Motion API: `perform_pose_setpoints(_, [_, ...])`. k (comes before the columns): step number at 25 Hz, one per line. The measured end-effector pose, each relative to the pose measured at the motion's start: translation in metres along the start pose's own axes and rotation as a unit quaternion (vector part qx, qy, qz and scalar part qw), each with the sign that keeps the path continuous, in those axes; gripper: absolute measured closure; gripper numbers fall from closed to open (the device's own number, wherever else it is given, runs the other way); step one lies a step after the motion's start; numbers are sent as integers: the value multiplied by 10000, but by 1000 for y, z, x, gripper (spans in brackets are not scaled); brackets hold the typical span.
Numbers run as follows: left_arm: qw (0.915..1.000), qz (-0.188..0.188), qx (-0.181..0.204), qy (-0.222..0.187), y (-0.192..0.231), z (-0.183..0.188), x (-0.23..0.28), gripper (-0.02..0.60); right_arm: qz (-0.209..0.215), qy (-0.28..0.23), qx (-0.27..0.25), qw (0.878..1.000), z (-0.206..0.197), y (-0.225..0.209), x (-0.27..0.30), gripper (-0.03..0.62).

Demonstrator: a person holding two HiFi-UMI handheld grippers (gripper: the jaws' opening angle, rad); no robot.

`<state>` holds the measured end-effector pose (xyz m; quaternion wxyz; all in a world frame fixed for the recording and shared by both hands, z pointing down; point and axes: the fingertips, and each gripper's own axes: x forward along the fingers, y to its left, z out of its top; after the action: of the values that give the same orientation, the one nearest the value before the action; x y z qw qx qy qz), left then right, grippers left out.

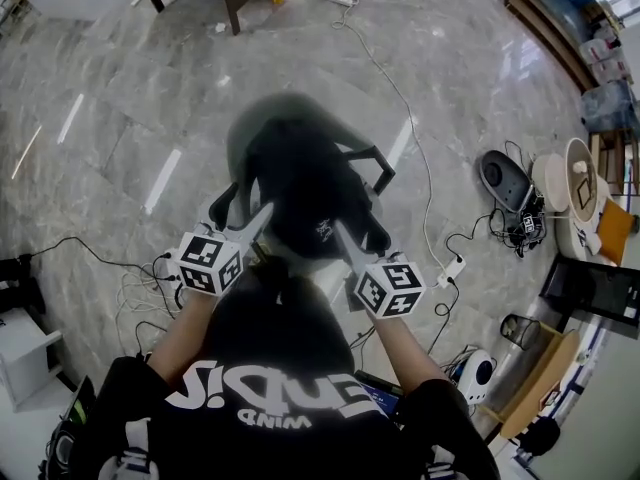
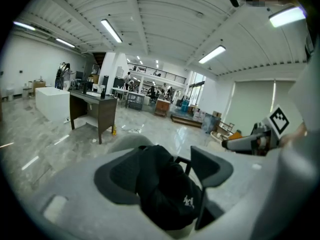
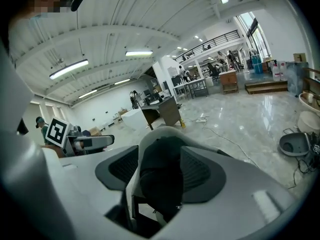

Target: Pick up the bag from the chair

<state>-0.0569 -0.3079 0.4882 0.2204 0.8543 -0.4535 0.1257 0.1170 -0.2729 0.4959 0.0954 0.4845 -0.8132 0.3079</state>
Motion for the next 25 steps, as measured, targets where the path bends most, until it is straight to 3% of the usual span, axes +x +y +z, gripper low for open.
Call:
perform_pose_setpoints(7, [9985,50,-246,479,36,-54,58,235,-203,278,-43,9994,-37,-50,74,318])
perform_pose_setpoints(15, [9945,96,-449,942,75,-125,129,204,-419,682,-95,9967,-86,-122,155,241])
perform_pose_setpoints(25, [9905,55,-557,1252,101,-186,183,195,-504,1068,-33,9930,-144,-176,238,240])
